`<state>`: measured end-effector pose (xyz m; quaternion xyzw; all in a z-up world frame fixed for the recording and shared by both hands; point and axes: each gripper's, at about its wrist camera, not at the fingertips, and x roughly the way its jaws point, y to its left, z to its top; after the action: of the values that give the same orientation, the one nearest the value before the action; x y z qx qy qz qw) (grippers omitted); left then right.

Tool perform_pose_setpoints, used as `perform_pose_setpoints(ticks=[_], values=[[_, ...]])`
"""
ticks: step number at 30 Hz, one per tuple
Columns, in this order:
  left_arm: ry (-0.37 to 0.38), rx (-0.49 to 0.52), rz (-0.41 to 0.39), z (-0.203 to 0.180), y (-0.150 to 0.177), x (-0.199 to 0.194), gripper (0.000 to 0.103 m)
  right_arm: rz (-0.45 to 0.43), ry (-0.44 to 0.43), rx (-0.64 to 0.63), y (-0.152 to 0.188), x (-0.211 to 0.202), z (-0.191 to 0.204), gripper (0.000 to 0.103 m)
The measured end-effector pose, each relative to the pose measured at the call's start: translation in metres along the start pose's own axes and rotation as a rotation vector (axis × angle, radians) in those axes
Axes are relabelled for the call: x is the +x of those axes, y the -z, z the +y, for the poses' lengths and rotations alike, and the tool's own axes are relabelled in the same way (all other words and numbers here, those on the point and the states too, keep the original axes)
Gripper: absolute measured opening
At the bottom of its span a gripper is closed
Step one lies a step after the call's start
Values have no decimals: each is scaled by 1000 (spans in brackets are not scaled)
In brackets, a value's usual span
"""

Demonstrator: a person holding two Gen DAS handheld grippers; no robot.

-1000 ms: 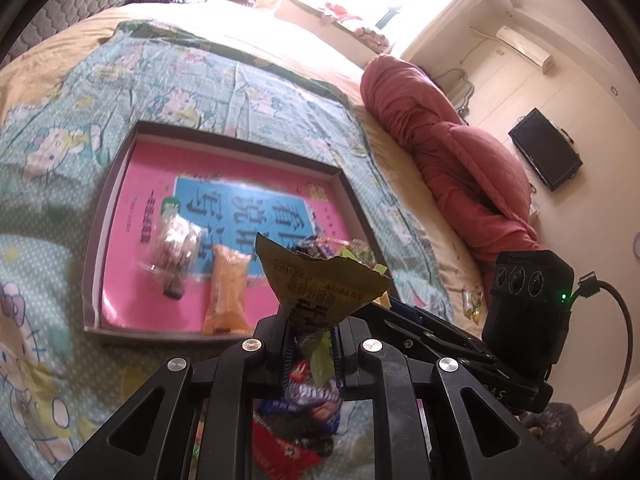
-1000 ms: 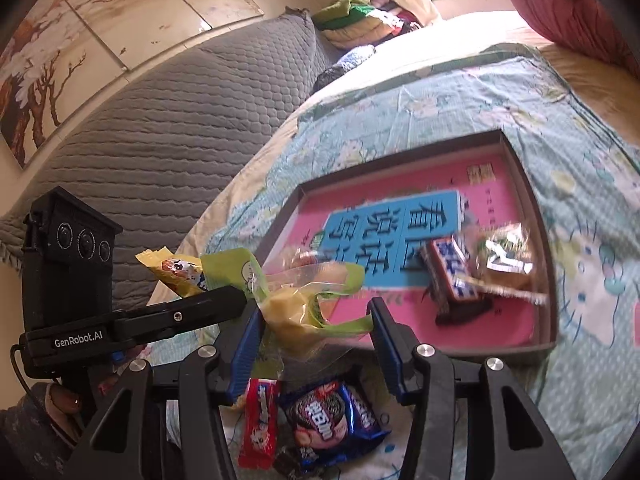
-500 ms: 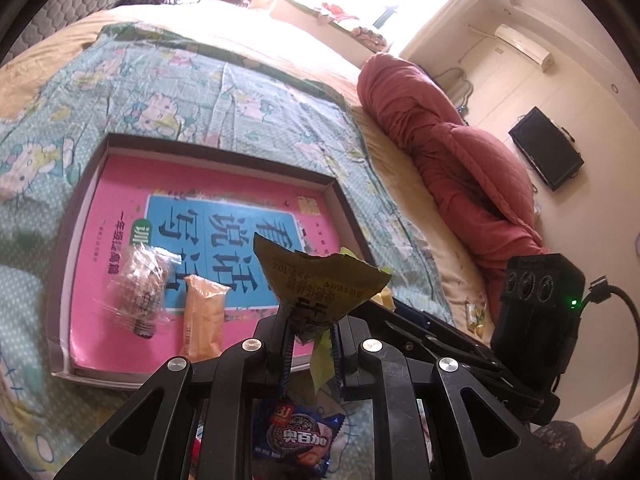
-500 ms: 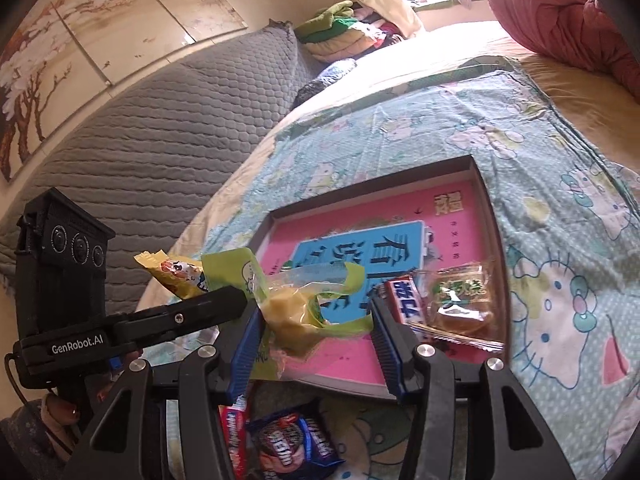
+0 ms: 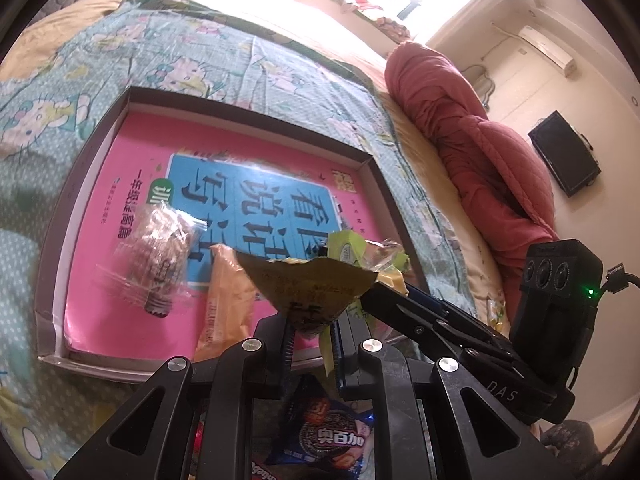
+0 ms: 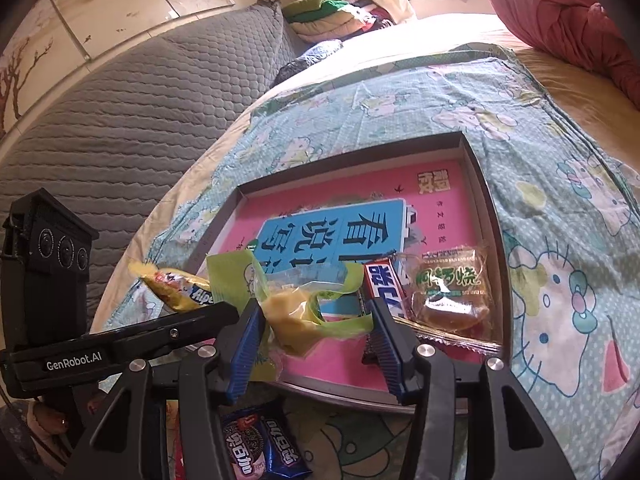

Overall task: Organize snacks
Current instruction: 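Lift the yellow bag over the tray with the left tool while the right tool carries the green bag, then open the left tool to drop the yellow bag into the tray while the right tool releases the green bag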

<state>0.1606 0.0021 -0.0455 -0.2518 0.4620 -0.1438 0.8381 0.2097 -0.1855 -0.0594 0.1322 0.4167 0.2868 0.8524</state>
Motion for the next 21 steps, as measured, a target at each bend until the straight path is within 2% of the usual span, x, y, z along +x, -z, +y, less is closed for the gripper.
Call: perform_pose_setpoints(ticks=[21], values=[[-40,-41,0,16,1,-3,16,0,30,-19,0,-1,5,53]])
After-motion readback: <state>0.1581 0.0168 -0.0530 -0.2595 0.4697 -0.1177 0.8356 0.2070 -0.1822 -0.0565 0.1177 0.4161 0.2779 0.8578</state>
